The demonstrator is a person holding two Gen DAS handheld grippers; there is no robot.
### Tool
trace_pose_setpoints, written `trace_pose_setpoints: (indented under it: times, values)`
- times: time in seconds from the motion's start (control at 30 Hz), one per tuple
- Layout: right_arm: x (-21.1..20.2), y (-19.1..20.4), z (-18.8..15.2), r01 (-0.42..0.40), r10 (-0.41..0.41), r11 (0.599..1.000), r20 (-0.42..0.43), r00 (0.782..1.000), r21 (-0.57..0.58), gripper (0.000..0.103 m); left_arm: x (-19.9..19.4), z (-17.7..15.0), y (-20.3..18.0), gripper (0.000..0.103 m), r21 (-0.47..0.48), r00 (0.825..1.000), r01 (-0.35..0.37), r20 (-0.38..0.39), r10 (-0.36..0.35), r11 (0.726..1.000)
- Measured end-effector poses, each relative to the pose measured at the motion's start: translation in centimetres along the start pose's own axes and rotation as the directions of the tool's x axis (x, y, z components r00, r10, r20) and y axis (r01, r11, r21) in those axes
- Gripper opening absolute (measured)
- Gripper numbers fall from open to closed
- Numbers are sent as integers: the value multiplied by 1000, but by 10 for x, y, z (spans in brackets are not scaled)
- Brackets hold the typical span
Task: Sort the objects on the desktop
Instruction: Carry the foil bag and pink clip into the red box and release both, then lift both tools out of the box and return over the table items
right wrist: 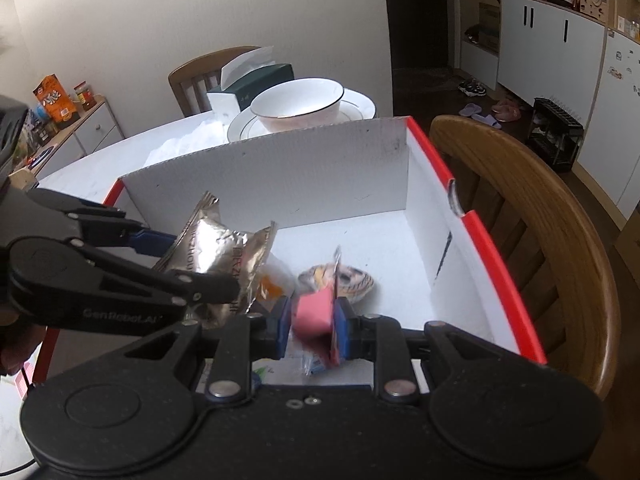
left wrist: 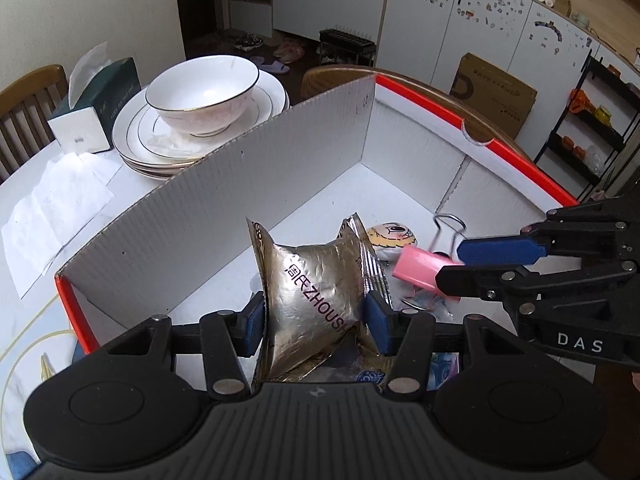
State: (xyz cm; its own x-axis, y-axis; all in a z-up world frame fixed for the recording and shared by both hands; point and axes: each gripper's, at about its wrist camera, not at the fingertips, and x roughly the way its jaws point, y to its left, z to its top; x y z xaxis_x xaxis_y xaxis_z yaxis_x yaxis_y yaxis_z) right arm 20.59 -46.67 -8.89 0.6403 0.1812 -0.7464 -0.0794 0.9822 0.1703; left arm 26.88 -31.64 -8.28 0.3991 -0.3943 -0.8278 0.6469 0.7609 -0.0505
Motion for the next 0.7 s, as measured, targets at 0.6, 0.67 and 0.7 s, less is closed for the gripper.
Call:
trace_pose_setpoints:
  times: [0.6,0.67,0.7]
  values:
    - [-14,-2,-3,-13,13,1000,15,1000,-5,53,-21,-11,6,64,-38,999,16,51,-14,999]
    - [-17,-1,-2,-27,27,1000,20,999,-9,58,-25,-12,6,64,-43,998,14,59,-12,999]
    - [-18,-1,-2,-32,32,999,23,999,-11,61,-27,-13,6,64,-46,998,16,63,-13,999]
